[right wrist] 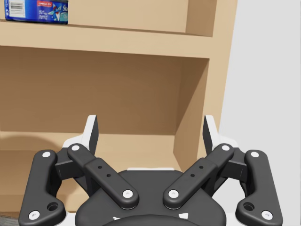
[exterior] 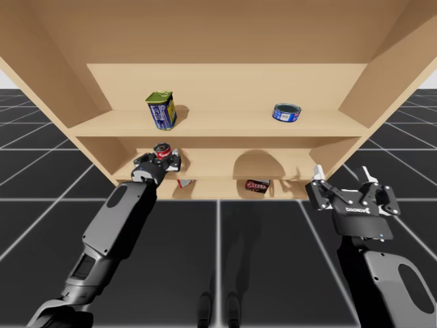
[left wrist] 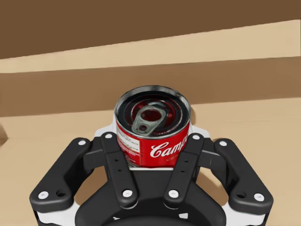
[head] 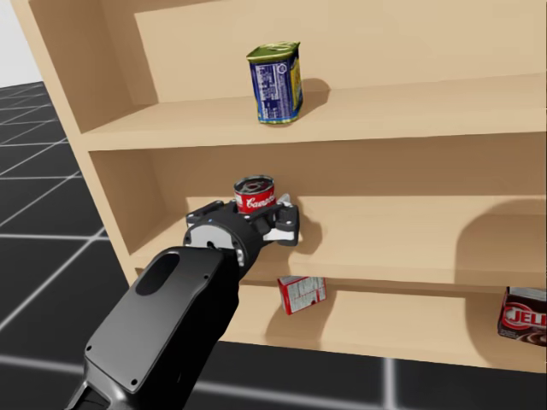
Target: Find the tomato soup can on the shelf and bring it to me.
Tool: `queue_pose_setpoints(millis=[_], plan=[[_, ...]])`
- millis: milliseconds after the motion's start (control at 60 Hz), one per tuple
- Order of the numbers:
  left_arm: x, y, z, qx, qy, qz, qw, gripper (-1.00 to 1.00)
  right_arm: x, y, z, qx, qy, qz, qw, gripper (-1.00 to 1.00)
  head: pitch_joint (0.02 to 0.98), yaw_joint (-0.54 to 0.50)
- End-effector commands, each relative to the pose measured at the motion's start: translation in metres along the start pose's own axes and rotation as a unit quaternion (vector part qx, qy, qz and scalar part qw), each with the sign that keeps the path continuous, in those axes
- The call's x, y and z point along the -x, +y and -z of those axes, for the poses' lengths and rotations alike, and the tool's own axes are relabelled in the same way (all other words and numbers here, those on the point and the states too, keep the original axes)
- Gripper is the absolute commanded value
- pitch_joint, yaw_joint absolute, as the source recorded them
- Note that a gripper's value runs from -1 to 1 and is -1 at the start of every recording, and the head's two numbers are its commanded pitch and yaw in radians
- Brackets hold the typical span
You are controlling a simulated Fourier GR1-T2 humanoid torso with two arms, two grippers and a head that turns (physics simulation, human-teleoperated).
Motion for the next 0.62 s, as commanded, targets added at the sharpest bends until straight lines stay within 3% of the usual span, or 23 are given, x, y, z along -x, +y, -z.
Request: queue_pose_setpoints(millis=[17, 283, 617], plan=[[0.004, 0.001, -0.002, 0.014, -0.003, 0.011, 0.9998, 1.0, 0.0, -0.001, 0.0, 0.001, -0.002, -0.002, 1.0, -1.0, 0.534, 0.27], [-0.024, -0.001, -0.038, 0.023, -0.048, 0.019, 0.9984, 1.0, -0.001, -0.002, 0.0, 0.004, 0.0, -0.002, 1.0, -1.0, 0.531, 0.27], [-0.038, 0.011, -0.12, 0.033, -0.068, 0.025, 0.9968, 1.0, -0.002, -0.003, 0.0, 0.007, -0.004, -0.004, 1.0, -1.0, 0.527, 0.26]])
